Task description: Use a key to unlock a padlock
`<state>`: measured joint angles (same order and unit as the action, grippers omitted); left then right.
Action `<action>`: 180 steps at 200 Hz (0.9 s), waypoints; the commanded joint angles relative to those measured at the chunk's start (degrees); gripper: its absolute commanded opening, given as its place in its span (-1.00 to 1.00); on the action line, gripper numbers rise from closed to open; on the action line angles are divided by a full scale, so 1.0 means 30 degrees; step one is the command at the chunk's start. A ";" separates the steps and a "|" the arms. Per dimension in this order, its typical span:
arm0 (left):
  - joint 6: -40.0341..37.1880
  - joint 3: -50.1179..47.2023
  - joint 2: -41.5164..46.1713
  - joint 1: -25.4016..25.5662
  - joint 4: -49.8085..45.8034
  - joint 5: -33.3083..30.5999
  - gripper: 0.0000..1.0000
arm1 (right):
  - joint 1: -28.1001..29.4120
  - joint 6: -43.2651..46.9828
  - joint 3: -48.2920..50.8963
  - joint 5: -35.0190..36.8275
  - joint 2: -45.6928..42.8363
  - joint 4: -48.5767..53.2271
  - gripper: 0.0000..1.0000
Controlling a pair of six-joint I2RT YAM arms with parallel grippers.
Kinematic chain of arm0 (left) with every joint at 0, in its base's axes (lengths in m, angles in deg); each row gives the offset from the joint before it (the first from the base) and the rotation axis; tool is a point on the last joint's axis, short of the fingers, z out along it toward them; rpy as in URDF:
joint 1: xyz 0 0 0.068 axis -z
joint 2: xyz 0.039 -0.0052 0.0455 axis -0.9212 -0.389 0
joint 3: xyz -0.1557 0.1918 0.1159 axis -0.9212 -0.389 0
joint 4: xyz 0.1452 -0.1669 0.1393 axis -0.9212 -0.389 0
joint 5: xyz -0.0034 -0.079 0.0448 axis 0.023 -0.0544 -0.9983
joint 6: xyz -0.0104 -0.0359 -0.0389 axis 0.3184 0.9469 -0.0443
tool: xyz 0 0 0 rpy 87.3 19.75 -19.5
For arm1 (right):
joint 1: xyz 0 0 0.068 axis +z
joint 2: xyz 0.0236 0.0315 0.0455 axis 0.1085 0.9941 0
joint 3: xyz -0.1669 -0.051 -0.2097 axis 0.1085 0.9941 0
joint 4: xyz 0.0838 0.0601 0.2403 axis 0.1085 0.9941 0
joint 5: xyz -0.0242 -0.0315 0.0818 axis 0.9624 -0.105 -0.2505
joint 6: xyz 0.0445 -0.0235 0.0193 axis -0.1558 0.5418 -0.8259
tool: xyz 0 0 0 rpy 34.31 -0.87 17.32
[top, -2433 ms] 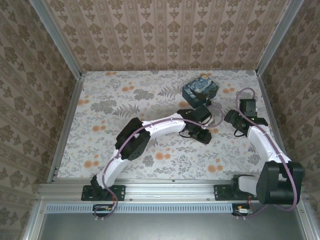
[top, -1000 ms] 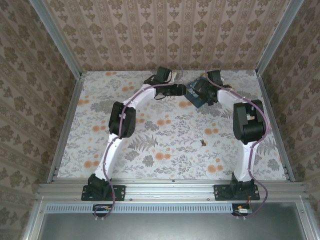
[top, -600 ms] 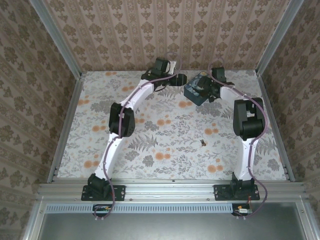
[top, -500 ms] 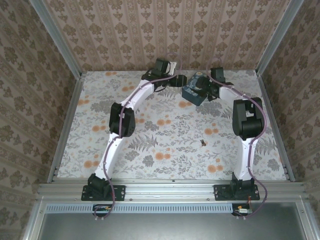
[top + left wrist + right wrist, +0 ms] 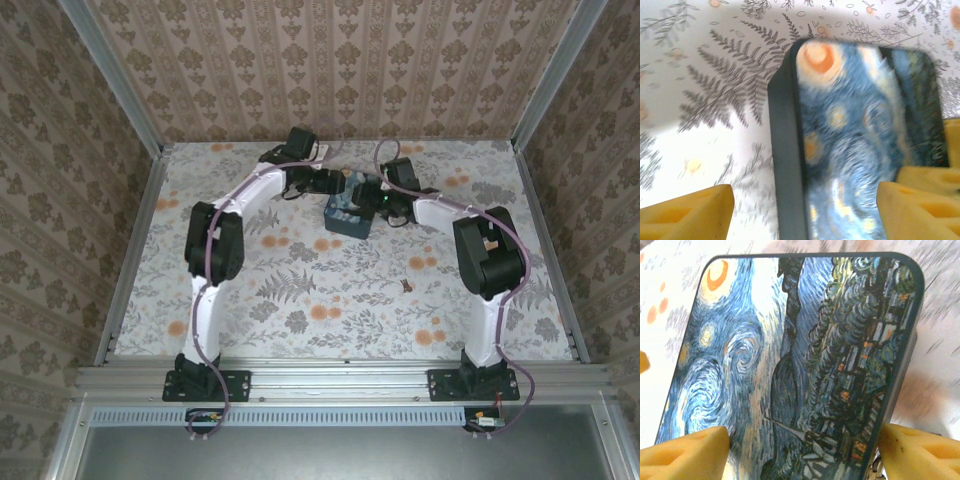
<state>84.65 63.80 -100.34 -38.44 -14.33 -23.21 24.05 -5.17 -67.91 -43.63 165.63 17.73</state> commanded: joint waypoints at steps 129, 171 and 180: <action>-0.1176 -0.8345 0.9819 0.0300 -0.2311 -0.4411 0.51 | 0.4047 -0.2755 0.2792 0.5756 -0.7557 0.7358 0.78; 0.0198 -0.9705 1.1469 0.3808 -0.3449 -0.5751 0.50 | 0.1299 -0.3755 0.7045 0.5580 -1.0962 1.1732 0.15; 0.0614 -0.9962 1.1703 0.4694 -0.3469 -0.5888 0.50 | 0.1117 -0.3836 0.7993 0.5511 -1.2044 1.1892 0.11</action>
<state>83.65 36.54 -67.40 -29.81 -20.52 -37.77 29.06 -16.27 -50.88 -28.16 133.37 41.43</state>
